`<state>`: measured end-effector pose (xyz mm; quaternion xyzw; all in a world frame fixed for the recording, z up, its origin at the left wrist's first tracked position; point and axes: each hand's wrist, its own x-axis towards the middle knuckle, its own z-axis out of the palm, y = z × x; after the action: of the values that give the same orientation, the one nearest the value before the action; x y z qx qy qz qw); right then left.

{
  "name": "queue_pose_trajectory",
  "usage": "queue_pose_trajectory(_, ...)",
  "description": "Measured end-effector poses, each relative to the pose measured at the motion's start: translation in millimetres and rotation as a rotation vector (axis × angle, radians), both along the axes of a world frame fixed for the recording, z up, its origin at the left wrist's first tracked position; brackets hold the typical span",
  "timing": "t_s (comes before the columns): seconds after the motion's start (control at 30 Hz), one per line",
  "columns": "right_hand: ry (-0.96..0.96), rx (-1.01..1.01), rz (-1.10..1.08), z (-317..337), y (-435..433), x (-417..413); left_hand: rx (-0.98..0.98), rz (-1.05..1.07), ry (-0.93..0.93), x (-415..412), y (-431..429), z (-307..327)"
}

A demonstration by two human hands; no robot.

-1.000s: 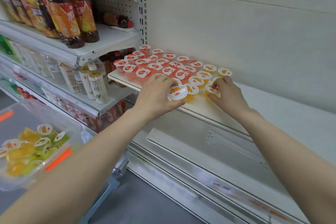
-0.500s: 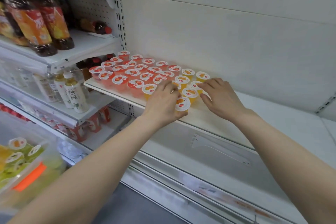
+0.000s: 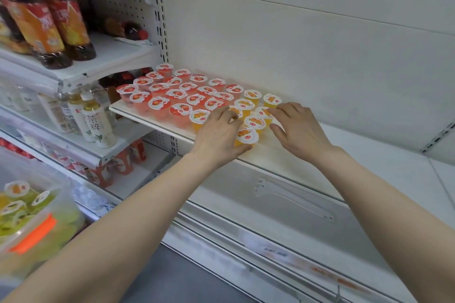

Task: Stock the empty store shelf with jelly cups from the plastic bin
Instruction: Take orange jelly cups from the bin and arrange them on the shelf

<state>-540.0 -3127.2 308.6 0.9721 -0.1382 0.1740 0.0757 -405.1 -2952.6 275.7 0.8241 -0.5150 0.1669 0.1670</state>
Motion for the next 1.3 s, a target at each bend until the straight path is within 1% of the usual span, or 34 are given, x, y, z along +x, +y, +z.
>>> queue_pose_trajectory(0.2,0.004,-0.02,0.02,12.1,25.3,19.5,0.011,-0.036,-0.03,21.2,37.1,13.8)
queue_pose_trajectory(0.33,-0.025,-0.035,0.056,17.3,59.1,40.7,-0.001,-0.015,-0.06,44.6,78.2,19.6)
queue_pose_trajectory(0.57,-0.092,-0.071,0.171,9.2,147.7,99.3,-0.049,0.094,-0.022,102.0,178.7,17.1)
queue_pose_trajectory(0.7,-0.058,-0.056,0.257,-6.2,204.7,140.2,-0.061,0.163,0.014,132.9,247.5,6.8)
queue_pose_trajectory(0.87,-0.011,-0.015,0.355,-37.9,283.6,189.4,-0.018,0.284,0.062,165.2,337.0,-24.6)
queue_pose_trajectory(1.03,0.043,0.057,0.497,-80.2,355.7,232.7,-0.008,0.441,0.167,187.9,424.2,-70.2)
queue_pose_trajectory(1.13,0.087,0.08,0.604,-106.5,392.6,256.2,0.01,0.56,0.265,193.2,471.3,-100.5)
queue_pose_trajectory(1.3,0.254,0.167,0.73,-146.2,435.9,299.4,0.052,0.713,0.391,200.6,527.5,-145.3)
